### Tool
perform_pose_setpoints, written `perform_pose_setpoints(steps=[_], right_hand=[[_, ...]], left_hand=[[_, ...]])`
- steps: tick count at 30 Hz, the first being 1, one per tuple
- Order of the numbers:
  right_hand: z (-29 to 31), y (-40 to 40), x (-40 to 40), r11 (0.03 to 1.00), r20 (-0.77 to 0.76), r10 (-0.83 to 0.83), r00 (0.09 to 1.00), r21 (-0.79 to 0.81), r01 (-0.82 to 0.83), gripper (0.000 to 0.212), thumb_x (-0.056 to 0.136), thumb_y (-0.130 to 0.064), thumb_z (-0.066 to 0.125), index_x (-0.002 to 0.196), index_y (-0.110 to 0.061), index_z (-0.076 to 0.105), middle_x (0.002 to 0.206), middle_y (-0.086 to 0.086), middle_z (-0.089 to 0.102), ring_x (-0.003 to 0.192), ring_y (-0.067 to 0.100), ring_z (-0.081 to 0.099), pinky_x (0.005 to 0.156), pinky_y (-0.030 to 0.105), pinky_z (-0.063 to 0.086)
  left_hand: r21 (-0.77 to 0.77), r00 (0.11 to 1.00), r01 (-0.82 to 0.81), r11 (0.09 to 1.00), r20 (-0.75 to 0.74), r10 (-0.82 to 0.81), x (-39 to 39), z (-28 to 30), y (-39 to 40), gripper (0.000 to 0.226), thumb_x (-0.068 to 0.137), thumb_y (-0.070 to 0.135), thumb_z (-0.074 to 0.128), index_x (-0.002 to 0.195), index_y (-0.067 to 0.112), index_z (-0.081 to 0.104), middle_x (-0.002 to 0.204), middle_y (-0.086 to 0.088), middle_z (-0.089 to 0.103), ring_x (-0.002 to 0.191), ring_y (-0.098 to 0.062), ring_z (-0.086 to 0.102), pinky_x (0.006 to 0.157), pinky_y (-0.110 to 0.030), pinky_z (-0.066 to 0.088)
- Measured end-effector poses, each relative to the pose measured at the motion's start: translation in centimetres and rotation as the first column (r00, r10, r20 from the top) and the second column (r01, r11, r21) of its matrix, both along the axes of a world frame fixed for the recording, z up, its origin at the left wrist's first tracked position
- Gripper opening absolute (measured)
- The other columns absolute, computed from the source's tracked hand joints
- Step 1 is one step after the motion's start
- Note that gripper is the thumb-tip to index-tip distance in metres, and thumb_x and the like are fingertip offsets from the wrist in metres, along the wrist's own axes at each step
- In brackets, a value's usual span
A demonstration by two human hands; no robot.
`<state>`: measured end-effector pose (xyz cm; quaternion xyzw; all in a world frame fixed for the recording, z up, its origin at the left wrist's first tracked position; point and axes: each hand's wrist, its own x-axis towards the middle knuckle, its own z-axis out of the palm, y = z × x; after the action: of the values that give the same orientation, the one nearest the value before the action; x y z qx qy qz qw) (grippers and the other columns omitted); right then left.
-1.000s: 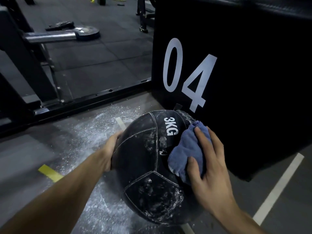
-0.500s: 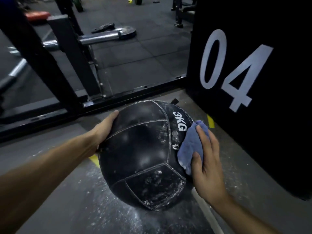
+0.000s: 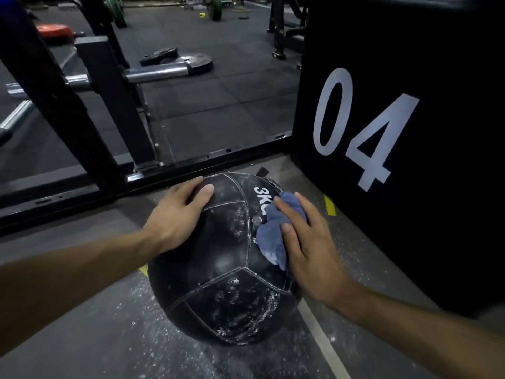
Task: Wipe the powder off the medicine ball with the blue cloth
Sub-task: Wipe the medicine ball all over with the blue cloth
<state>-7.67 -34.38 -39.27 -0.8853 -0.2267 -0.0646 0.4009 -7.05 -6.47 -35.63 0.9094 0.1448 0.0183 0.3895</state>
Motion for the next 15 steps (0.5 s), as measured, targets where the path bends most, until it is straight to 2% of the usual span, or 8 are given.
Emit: perform_pose_setpoints(steps=[3, 6, 8, 10, 11, 13, 14, 15], right_hand=[[2.2, 2.1, 3.8, 0.995, -0.035, -0.026, 0.999, -0.093, 0.023, 0.056, 0.107, -0.046, 0.025, 0.150, -0.031, 0.057, 0.162, -0.010, 0.041, 0.153, 0.008, 0.028, 0.126, 0.027, 0.018], [4.6, 5.1, 10.0, 0.977, -0.208, -0.024, 0.978, -0.213, -0.021, 0.062, 0.100, -0.047, 0.024, 0.137, -0.025, 0.069, 0.149, 0.002, 0.061, 0.144, 0.023, 0.049, 0.124, 0.039, 0.032], [5.7, 7.2, 13.0, 0.959, -0.350, -0.021, 0.936, -0.271, -0.080, 0.048, 0.108, -0.036, 0.035, 0.128, -0.012, 0.071, 0.139, 0.016, 0.066, 0.131, 0.034, 0.059, 0.111, 0.037, 0.044], [6.1, 8.5, 14.6, 0.954, -0.464, -0.004, 0.886, -0.267, -0.136, 0.033, 0.111, -0.023, 0.042, 0.119, -0.008, 0.070, 0.128, 0.020, 0.068, 0.116, 0.035, 0.061, 0.093, 0.034, 0.047], [6.2, 8.8, 14.6, 0.952, -0.470, 0.020, 0.883, -0.261, -0.161, 0.028, 0.111, -0.021, 0.043, 0.108, -0.014, 0.070, 0.117, 0.016, 0.069, 0.106, 0.030, 0.060, 0.085, 0.032, 0.046], [6.5, 8.9, 13.7, 0.953, -0.414, 0.067, 0.908, -0.243, -0.181, 0.034, 0.106, -0.029, 0.043, 0.085, -0.029, 0.070, 0.099, -0.003, 0.069, 0.090, 0.011, 0.063, 0.074, 0.023, 0.046], [6.6, 8.8, 12.8, 0.955, -0.365, 0.091, 0.926, -0.231, -0.185, 0.036, 0.101, -0.036, 0.041, 0.085, -0.034, 0.073, 0.102, -0.012, 0.070, 0.085, 0.001, 0.064, 0.075, 0.018, 0.047], [6.5, 8.6, 11.5, 0.957, -0.301, 0.123, 0.946, -0.216, -0.193, 0.039, 0.097, -0.040, 0.039, 0.095, -0.039, 0.077, 0.115, -0.017, 0.068, 0.092, -0.005, 0.065, 0.085, 0.014, 0.049]], left_hand=[[0.039, 1.000, -0.004, 0.999, 0.011, 0.004, 0.5, -0.1, -0.3, 0.088, 0.080, 0.091, 0.029, 0.152, 0.044, 0.045, 0.159, 0.008, 0.044, 0.147, -0.019, 0.042, 0.124, -0.047, 0.030], [0.065, 1.000, -0.011, 0.998, 0.018, 0.010, -0.1, 0.1, -0.7, 0.086, 0.080, 0.089, 0.027, 0.151, 0.044, 0.045, 0.157, 0.008, 0.045, 0.146, -0.024, 0.042, 0.123, -0.050, 0.031], [0.127, 0.999, -0.019, 0.992, 0.042, 0.013, -1.1, 0.1, -1.5, 0.074, 0.091, 0.083, 0.031, 0.153, 0.044, 0.044, 0.157, 0.009, 0.044, 0.146, -0.024, 0.041, 0.122, -0.050, 0.030], [0.173, 0.997, -0.037, 0.984, 0.071, 0.025, -1.6, -0.2, -1.8, 0.063, 0.100, 0.073, 0.033, 0.154, 0.042, 0.043, 0.158, 0.010, 0.043, 0.147, -0.023, 0.038, 0.121, -0.048, 0.029], [0.171, 0.997, -0.045, 0.984, 0.064, 0.034, -1.6, -0.2, -1.7, 0.061, 0.102, 0.070, 0.032, 0.154, 0.042, 0.043, 0.158, 0.009, 0.043, 0.147, -0.022, 0.038, 0.121, -0.048, 0.028], [0.126, 0.997, -0.057, 0.990, 0.052, 0.051, -1.0, -0.4, -1.0, 0.064, 0.100, 0.072, 0.029, 0.153, 0.040, 0.045, 0.158, 0.009, 0.044, 0.147, -0.021, 0.040, 0.121, -0.049, 0.031], [0.105, 0.997, -0.064, 0.992, 0.052, 0.059, -0.7, -0.6, -0.5, 0.066, 0.098, 0.072, 0.028, 0.152, 0.040, 0.047, 0.157, 0.008, 0.045, 0.146, -0.021, 0.042, 0.121, -0.050, 0.033], [0.094, 0.997, -0.070, 0.993, 0.052, 0.066, -0.5, -0.7, -0.2, 0.066, 0.097, 0.071, 0.028, 0.151, 0.039, 0.048, 0.156, 0.007, 0.046, 0.145, -0.021, 0.044, 0.120, -0.050, 0.034]])
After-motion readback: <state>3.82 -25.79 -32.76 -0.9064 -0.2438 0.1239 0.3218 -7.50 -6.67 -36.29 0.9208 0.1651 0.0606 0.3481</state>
